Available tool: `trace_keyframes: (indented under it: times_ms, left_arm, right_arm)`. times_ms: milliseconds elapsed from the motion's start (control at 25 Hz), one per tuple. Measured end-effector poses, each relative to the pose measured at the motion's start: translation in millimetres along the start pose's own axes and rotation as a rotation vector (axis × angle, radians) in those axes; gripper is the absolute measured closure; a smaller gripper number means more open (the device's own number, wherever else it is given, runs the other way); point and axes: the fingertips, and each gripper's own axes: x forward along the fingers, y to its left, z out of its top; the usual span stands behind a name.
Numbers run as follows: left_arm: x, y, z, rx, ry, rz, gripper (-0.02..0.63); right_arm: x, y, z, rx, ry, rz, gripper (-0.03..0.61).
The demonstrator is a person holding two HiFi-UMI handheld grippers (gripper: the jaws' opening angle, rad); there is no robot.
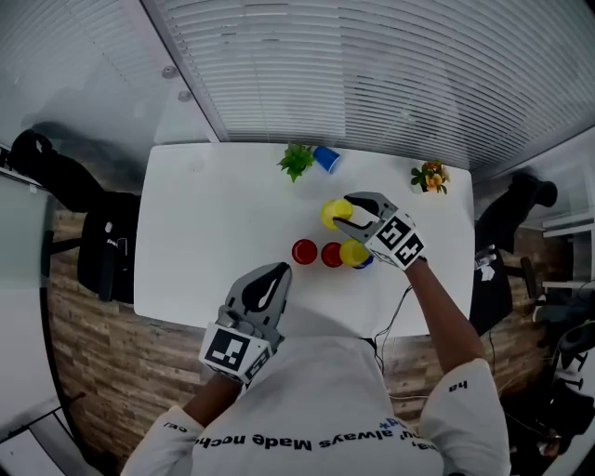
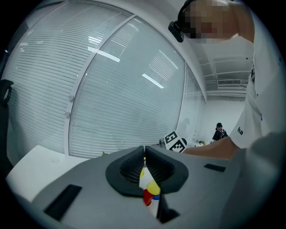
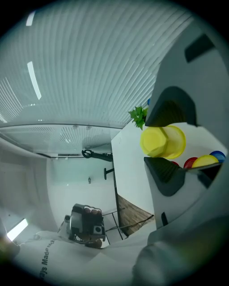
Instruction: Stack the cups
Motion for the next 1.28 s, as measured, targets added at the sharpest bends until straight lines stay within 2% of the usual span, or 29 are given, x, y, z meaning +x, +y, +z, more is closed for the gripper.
trace_keyframes:
  times_ms: [160,400,600,920,1280]
  left_arm:
    - [-7.1,-2.8,-2.1,0.001,-0.003,0.0,0.584]
    - [-14.5,-2.7,-8.3,-0.001,-0.01,0.0,0.584]
    - [-13.6,-2.1,-10.0,-0.006,-0.002,-0.005,0.584]
    - [-5.2,8.9,-24.0,0.002,0.039,0.002,0.584]
    - [5.1,20.2,-41.5,-0.003,0.077,-0.013,0.586]
  right_arm:
    - [-4.6,23.2,8.4,-0.039,0.008,0.005,0.351]
    - [-28.0,44.2,28.3,-0.008,-0.015,-0.117,0.351]
    - [-46.0,64.8,36.6,0.054,-0.013,-0.229,0.351]
    - [-47.1,92.8,28.2,0.249,-0.053,-0.385,0.351]
    - [-15.6,101.4,7.0,0.292,-0.009,-0.48,0.351]
